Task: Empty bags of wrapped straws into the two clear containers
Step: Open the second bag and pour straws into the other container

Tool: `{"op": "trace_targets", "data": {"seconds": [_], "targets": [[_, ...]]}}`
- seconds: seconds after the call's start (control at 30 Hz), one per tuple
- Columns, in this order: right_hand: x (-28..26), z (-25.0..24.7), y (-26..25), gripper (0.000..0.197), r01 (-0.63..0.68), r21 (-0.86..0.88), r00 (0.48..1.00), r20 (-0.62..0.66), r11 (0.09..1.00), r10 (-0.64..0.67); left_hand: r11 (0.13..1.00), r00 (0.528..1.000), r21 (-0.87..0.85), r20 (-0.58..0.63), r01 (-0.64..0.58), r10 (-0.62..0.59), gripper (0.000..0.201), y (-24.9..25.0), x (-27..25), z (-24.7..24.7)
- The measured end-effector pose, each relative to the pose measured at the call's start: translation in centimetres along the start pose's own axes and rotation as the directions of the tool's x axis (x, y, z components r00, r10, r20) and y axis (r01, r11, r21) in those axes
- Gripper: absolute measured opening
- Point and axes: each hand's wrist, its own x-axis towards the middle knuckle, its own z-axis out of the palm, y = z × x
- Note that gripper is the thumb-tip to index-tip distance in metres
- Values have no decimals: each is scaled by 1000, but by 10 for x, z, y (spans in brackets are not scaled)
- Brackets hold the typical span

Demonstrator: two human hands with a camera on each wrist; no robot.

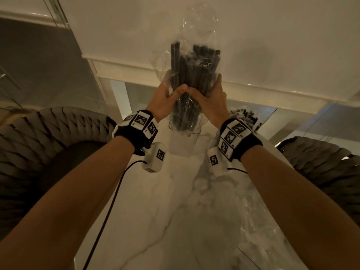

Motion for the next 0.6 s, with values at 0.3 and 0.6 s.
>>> {"op": "trace_targets", "data": {"seconds": [0.3, 0.6], "targets": [[-9, -5, 12, 66, -93, -10, 988, 121, 996, 94, 990, 986, 60, 99, 126, -131, 54, 6, -15, -13], [0, -22, -28, 48, -144, -125, 919, 352, 982, 179, 981, 976, -63, 133, 184, -174, 31, 37, -13, -21]]}}
